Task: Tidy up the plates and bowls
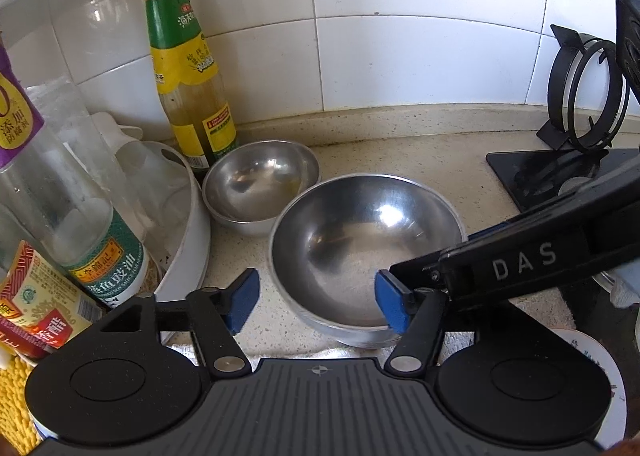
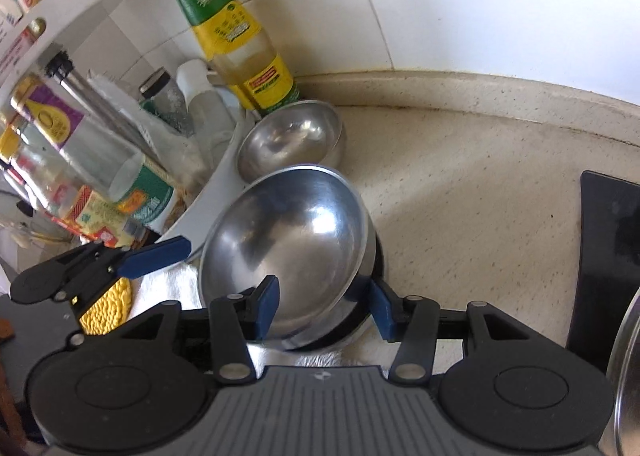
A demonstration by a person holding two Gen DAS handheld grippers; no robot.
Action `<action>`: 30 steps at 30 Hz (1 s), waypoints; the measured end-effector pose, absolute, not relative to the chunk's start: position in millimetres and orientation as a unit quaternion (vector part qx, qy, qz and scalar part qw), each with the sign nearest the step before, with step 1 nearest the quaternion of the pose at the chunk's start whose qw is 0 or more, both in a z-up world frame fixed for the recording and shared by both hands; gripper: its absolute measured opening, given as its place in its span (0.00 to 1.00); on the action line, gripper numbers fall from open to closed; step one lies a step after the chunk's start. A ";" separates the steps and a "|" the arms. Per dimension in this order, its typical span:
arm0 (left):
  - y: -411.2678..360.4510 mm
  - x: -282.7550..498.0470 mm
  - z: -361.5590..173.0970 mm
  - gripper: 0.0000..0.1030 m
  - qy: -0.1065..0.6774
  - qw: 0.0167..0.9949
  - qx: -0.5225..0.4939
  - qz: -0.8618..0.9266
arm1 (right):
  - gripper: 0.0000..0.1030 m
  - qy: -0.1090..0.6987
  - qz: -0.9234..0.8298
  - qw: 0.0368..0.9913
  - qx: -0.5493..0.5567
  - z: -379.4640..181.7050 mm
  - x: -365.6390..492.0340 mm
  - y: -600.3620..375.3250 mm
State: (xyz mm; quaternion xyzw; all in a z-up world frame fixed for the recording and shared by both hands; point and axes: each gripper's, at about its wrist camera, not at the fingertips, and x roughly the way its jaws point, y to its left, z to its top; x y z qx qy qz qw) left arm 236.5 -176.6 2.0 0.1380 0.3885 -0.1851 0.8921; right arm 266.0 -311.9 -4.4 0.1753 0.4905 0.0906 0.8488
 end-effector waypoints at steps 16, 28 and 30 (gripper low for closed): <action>-153.3 250.7 17.6 0.79 0.383 0.902 0.124 -0.159 | 0.52 0.497 0.096 0.842 0.187 -5.8 284.6 -328.5; -150.5 294.4 33.5 0.84 0.389 0.912 0.075 -0.103 | 0.52 0.483 0.100 0.861 0.127 15.9 343.5 -326.6; -152.6 302.6 31.9 0.84 0.393 0.912 0.071 -0.094 | 0.52 0.486 0.107 0.859 0.123 10.7 355.1 -324.4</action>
